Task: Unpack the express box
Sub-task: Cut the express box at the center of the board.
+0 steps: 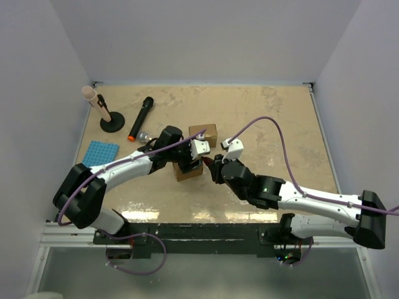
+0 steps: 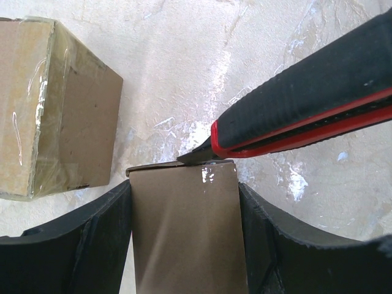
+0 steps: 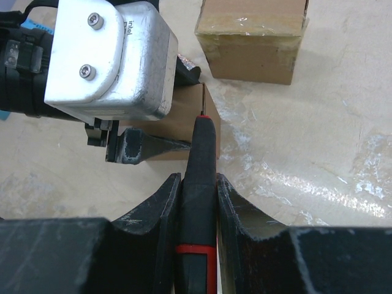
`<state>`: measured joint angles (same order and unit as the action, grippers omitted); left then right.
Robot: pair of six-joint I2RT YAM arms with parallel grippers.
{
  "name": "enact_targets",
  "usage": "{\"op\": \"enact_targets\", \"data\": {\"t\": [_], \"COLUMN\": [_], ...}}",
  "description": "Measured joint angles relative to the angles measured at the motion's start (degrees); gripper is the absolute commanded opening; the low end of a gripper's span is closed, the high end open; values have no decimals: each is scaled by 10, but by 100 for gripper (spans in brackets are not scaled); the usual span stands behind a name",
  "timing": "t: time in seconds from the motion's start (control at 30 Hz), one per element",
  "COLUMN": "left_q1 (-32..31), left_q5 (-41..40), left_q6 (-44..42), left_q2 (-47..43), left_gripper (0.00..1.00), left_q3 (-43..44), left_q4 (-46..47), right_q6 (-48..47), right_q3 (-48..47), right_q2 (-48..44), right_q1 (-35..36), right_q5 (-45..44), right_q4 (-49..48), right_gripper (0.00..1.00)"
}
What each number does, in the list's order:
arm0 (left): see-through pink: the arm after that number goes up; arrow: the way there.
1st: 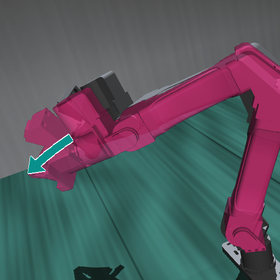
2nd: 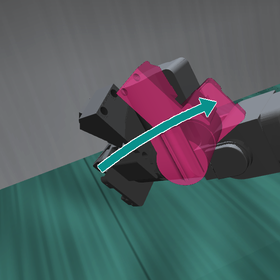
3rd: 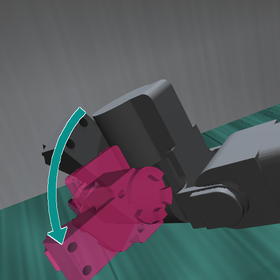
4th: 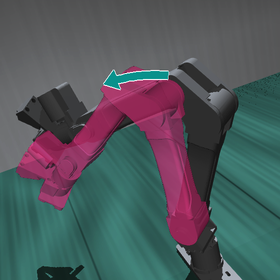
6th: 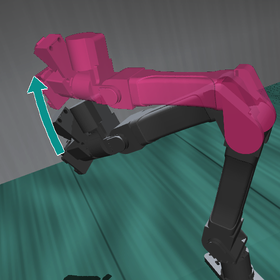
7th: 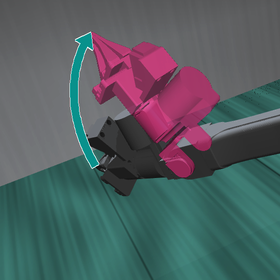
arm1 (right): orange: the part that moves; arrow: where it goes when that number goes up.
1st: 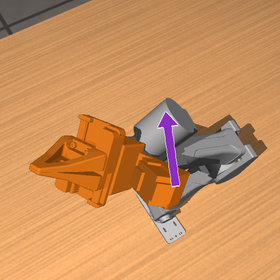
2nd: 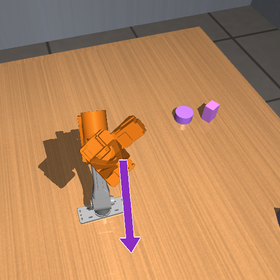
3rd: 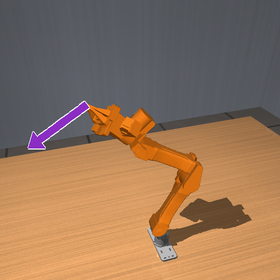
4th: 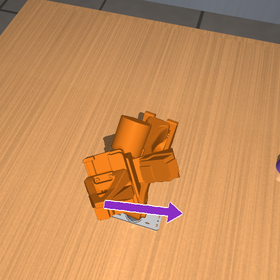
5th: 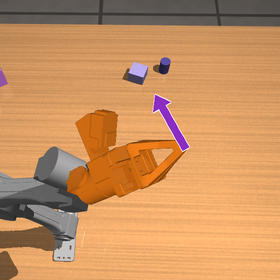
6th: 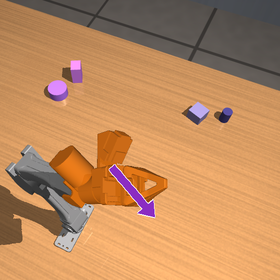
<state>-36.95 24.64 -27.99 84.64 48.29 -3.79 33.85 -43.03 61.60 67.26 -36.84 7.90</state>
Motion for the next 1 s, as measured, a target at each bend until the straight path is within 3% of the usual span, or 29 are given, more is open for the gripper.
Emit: {"op": "enact_targets", "data": {"t": [1.0], "left_q1": [-2], "left_q5": [-5], "left_q6": [0], "left_q2": [0], "left_gripper": [0], "left_q3": [1], "left_q4": [-2], "right_q6": [-4], "right_q3": [-33], "right_q2": [-2], "right_q1": [-2], "right_q5": [54], "right_q4": [97], "right_gripper": [0]}}
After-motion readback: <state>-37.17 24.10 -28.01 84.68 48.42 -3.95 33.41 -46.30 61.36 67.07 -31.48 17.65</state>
